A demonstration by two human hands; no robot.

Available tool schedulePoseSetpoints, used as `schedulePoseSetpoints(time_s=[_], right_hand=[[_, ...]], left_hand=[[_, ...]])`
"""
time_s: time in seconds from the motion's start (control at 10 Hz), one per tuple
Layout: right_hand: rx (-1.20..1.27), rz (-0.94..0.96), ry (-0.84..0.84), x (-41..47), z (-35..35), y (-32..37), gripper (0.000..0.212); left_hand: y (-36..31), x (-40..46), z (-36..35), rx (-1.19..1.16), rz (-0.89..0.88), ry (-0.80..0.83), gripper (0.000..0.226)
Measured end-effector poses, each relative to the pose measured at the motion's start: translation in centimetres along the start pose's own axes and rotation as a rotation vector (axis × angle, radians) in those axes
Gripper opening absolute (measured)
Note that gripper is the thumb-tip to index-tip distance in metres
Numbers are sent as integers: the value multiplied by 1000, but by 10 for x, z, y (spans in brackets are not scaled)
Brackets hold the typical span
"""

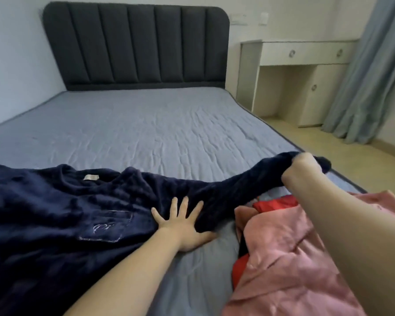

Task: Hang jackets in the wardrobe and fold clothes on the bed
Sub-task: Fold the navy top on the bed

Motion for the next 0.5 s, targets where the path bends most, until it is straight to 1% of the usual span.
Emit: schedulePoseSetpoints(time_s=[0.1,0.2,0.3,0.4,0.5], right_hand=[[469,-36,34,-4,-1,28,37],[558,-10,-62,7,22,38,48],[379,-79,-209,19,47,16,49],[13,-120,-490,30,83,-6,52],[-436,87,-628,34,82,11,55]], left_hand=[[-9,2,46,-19,-71,-272,83],[-11,-4,64,102,-74,-517,99],[-4,7,14,181,8,-115,100],[-11,23,14,-155,26,212,100],[-31,51,78,-669,-115,1,72]])
Point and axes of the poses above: each hand's wrist, its own x-axis towards the middle knuckle, its own z-axis out of the back of the hand, y = z × x, the point moved 8 cm from there along x, towards the middle knuckle, and after that the axes turned 5 degrees about -x, right-handed, at the moved point
